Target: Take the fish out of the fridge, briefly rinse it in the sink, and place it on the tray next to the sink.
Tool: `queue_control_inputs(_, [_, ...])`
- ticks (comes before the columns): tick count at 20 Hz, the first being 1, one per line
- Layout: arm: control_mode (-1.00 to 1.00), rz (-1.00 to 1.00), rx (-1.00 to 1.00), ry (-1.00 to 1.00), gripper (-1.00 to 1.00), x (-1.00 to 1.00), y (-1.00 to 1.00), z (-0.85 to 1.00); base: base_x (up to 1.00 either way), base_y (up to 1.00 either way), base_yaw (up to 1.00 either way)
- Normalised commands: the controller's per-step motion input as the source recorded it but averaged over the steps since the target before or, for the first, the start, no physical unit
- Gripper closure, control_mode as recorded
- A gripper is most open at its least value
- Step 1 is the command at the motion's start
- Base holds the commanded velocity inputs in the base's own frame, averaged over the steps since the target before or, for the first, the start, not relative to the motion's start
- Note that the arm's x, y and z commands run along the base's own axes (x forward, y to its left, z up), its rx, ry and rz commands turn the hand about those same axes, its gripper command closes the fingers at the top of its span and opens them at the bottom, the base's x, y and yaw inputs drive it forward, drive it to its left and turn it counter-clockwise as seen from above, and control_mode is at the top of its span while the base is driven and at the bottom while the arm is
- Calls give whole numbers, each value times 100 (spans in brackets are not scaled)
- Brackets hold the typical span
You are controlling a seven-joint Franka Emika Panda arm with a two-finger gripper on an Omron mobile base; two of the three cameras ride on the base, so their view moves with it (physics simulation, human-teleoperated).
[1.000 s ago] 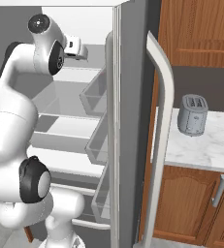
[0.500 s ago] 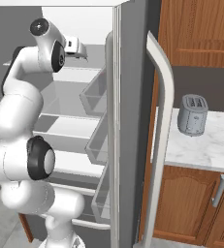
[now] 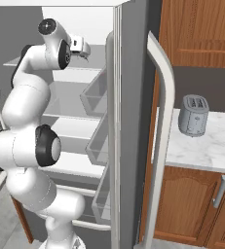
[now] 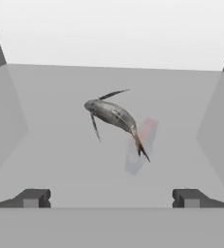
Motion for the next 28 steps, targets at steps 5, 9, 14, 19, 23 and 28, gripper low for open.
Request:
queue_control_inputs(5, [-100, 0, 0, 0, -100, 38, 0, -13, 0, 0, 0])
queue_control_inputs(9, [-100, 0, 0, 2, -100, 56, 0, -2, 0, 0, 0])
queue_control_inputs(14, [-100, 0, 1, 5, -100, 64, 0, -1, 0, 0, 0])
queue_control_inputs(19, [-100, 0, 2, 6, -100, 68, 0, -1, 0, 0, 0])
queue_control_inputs(23, [-100, 0, 0, 6, -100, 58, 0, -3, 0, 0, 0])
queue_control_inputs(28, [-100, 0, 0, 4, -100, 54, 0, -8, 0, 0, 0])
